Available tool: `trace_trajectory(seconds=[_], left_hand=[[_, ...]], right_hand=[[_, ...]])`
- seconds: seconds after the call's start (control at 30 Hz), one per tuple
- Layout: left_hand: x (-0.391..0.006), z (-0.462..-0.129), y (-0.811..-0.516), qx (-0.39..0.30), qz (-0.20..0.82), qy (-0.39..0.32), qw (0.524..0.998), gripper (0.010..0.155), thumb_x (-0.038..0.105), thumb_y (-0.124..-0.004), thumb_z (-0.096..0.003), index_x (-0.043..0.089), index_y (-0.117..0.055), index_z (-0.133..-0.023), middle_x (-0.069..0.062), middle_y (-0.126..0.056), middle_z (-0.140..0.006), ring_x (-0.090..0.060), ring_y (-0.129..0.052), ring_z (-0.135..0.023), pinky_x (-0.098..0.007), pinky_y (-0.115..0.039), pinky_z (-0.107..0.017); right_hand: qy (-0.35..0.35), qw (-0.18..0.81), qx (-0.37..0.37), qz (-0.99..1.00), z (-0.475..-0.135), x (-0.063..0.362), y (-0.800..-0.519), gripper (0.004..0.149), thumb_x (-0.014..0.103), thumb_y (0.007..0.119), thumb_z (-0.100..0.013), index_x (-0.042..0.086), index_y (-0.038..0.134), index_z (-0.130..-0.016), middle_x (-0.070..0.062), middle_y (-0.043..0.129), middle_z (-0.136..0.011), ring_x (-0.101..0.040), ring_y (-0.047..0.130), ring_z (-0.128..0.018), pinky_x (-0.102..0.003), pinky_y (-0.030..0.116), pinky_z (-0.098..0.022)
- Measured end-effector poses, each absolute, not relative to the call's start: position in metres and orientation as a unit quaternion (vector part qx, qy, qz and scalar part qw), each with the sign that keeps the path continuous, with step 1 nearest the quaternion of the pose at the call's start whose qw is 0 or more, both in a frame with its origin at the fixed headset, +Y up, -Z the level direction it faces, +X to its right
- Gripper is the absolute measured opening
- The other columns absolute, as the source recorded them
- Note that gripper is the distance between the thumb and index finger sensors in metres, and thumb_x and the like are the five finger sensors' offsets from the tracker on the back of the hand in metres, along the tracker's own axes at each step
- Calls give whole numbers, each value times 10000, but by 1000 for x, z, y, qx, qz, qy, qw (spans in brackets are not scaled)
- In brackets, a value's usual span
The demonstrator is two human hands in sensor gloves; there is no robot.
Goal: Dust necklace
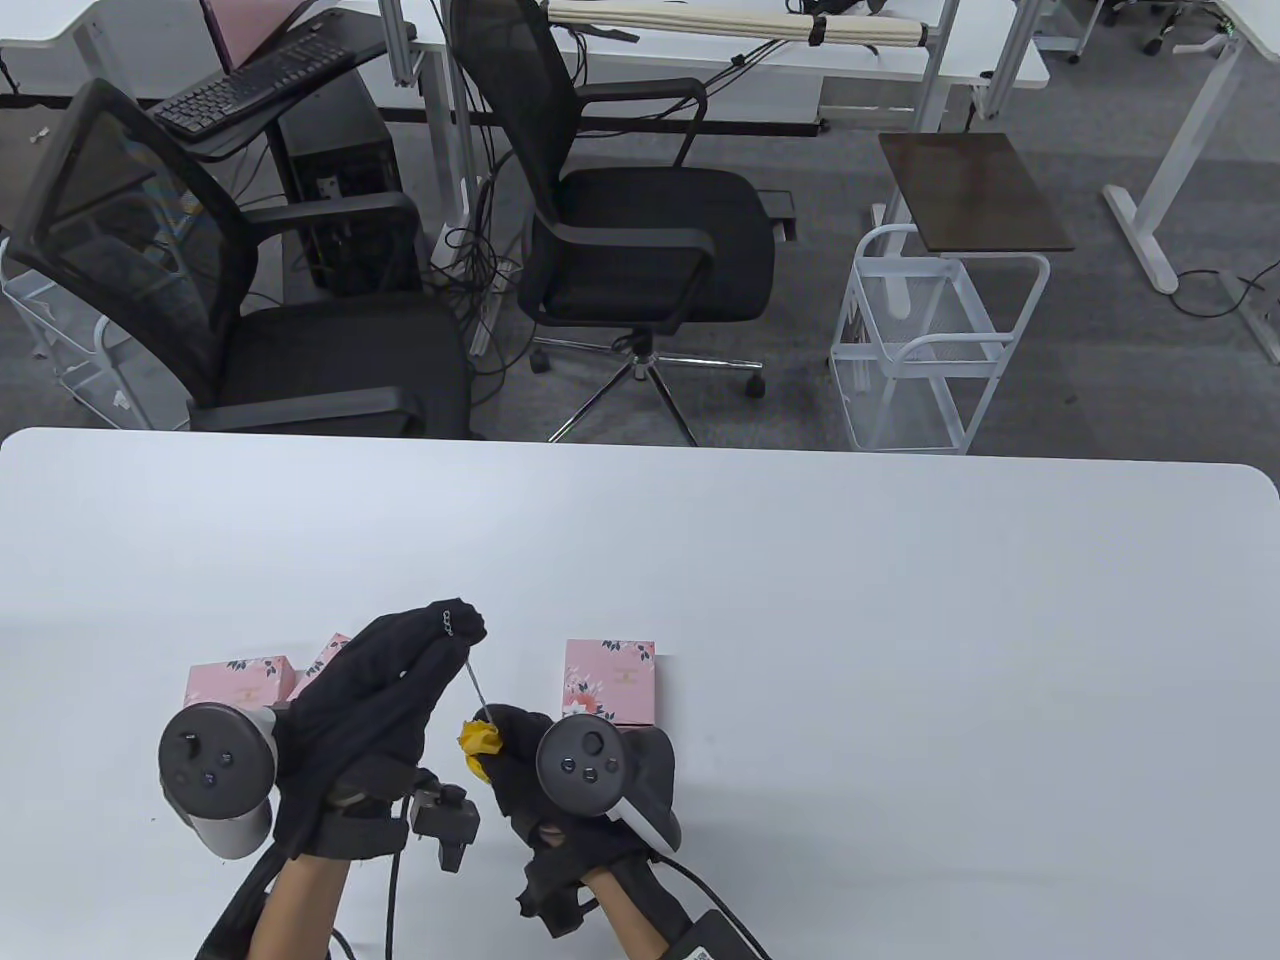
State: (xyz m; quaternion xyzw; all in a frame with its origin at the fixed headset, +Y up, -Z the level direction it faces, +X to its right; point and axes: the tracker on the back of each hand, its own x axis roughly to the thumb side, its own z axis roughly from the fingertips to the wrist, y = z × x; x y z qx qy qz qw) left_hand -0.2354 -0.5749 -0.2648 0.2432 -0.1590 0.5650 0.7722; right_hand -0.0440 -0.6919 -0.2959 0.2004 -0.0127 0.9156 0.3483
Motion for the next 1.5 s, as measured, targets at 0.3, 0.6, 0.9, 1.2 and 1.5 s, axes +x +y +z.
trace_trajectory(seconds=[0.3,0.6,0.9,1.2,1.5], left_hand=[[-242,-263,-573,259,579,-150,758,370,438,-869,-538,313,-916,-882,18,-1019,-831,-207,-943,-741,-399,-839,-537],[-246,-263,-572,265,578,-141,758,367,441,-866,-540,316,-915,-882,23,-1018,-832,-205,-943,-741,-396,-840,-538],[-254,-265,-571,264,581,-126,760,370,442,-867,-540,313,-914,-884,20,-1018,-834,-206,-941,-744,-398,-838,-539],[-256,-265,-572,267,583,-124,757,369,443,-865,-541,315,-914,-884,23,-1017,-835,-204,-942,-743,-397,-838,-539],[-258,-265,-572,266,585,-124,756,370,448,-861,-543,316,-912,-885,24,-1016,-836,-204,-941,-744,-397,-837,-540]], right_hand=[[-4,297,216,930,-293,-53,-695,392,312,757,-645,100,754,-974,-182,909,-825,-372,952,-594,-487,806,-498],[11,292,223,930,-290,-58,-696,399,320,745,-652,91,741,-979,-175,911,-816,-373,950,-586,-477,807,-480],[50,311,217,924,-290,-60,-701,420,355,765,-652,68,757,-959,-173,932,-772,-355,968,-538,-469,820,-456],[56,291,221,929,-287,-66,-706,410,394,750,-651,81,794,-913,-146,956,-689,-323,971,-473,-457,827,-421],[75,255,235,935,-284,-74,-714,402,354,794,-635,97,773,-944,-157,934,-770,-357,960,-547,-472,814,-465]])
